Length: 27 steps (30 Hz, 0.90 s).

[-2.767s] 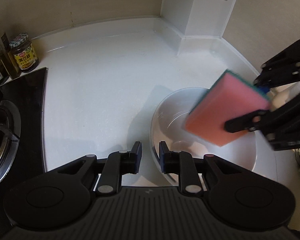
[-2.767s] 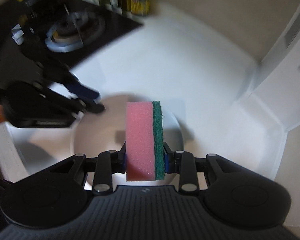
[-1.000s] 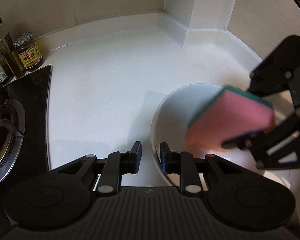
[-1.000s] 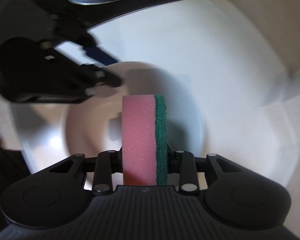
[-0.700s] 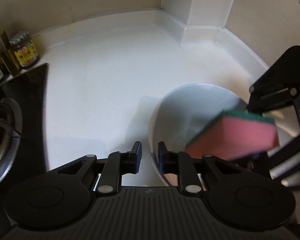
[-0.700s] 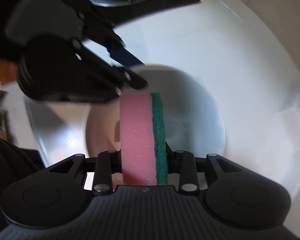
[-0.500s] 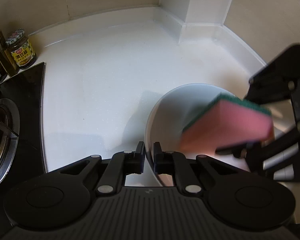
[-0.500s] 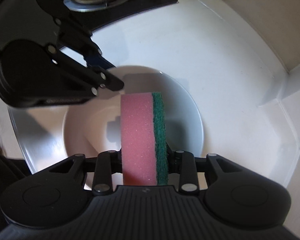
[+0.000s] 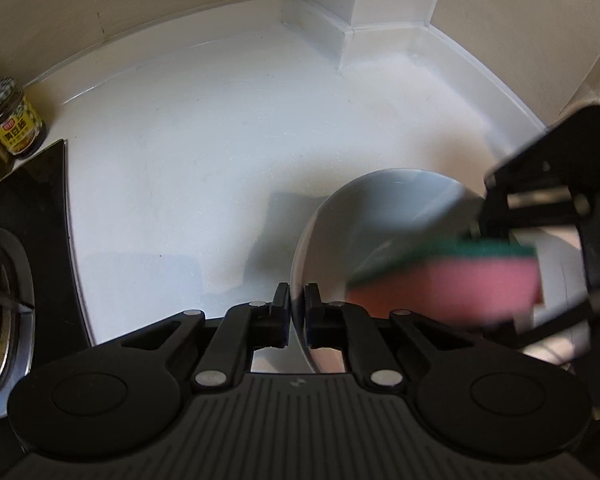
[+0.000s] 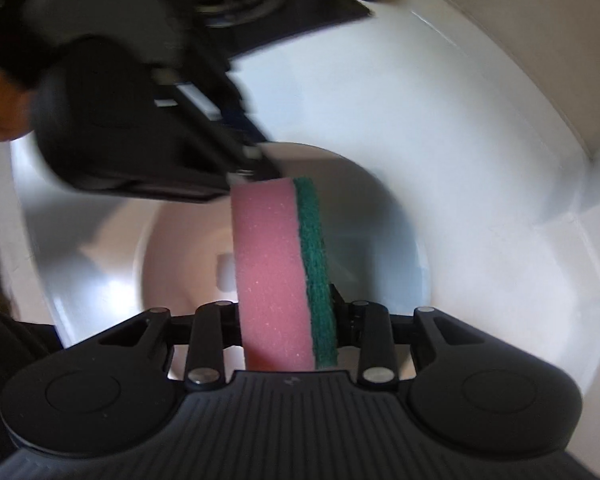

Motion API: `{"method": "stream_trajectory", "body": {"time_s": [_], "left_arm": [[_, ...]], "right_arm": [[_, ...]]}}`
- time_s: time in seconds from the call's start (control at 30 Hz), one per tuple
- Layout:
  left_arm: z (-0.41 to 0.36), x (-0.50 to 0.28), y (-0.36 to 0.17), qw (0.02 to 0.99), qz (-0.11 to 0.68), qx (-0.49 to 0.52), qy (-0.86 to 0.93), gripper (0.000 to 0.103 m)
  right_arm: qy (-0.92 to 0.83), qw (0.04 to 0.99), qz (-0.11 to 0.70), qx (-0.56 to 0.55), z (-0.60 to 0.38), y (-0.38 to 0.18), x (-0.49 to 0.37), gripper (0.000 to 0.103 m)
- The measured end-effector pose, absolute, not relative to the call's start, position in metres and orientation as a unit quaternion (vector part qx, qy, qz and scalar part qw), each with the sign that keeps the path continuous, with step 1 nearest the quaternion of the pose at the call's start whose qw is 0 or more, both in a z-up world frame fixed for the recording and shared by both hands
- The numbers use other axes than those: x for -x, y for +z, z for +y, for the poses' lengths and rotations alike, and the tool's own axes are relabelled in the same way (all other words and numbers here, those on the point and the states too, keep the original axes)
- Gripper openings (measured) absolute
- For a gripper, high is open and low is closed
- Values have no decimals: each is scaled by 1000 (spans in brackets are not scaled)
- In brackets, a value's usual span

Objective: Clean bowl
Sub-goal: 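Scrub inside the bowl with the sponge while the left tool holds the rim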

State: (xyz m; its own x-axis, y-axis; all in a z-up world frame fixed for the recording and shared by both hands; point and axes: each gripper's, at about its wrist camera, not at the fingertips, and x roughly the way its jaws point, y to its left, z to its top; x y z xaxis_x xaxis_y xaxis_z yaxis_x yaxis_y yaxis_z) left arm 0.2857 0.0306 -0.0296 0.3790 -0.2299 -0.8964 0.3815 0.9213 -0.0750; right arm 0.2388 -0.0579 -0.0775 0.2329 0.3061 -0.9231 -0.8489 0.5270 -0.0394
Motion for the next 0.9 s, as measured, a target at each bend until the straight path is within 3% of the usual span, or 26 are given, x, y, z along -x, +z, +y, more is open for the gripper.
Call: {"method": "stream_trajectory", "body": {"time_s": [0.37, 0.6, 0.77, 0.9], "left_arm": [[30, -291, -27, 820, 526, -97, -203, 4], [27, -291, -26, 818, 523, -111, -213, 4], [28, -289, -24, 815, 521, -119, -224, 4], [35, -280, -23, 817, 532, -93, -200, 5]], "right_arm": [[403, 727, 489, 265, -67, -76, -245, 28], [358, 730, 489, 317, -84, -81, -252, 28], [407, 725, 485, 270, -84, -75, -246, 28], [396, 709, 491, 316, -86, -81, -237, 28]]}}
